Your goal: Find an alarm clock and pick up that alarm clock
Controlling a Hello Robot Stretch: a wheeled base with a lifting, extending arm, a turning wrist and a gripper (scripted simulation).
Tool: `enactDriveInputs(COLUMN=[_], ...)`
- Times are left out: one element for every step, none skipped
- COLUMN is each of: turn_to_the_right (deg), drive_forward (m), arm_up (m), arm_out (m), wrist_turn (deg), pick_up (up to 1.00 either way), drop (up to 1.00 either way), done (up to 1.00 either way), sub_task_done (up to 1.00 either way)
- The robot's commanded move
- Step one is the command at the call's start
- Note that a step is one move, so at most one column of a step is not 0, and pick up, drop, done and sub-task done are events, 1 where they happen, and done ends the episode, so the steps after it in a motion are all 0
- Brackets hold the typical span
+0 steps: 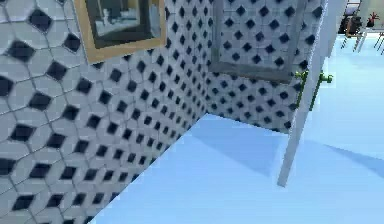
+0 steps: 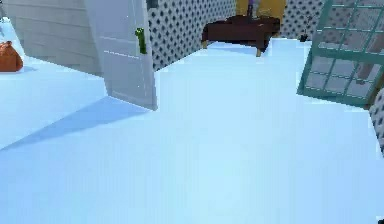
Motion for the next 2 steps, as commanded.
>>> enactDriveInputs(turn_to_the_right=[45.0,39.0], drive_forward=[0.0,0.0], arm_up=[0.0,0.0], arm_out=[0.0,0.0], wrist_turn=[0.0,0.0], pick_up=[0.0,0.0], drop=[0.0,0.0], done=[0.0,0.0], sub_task_done=[0.0,0.0])
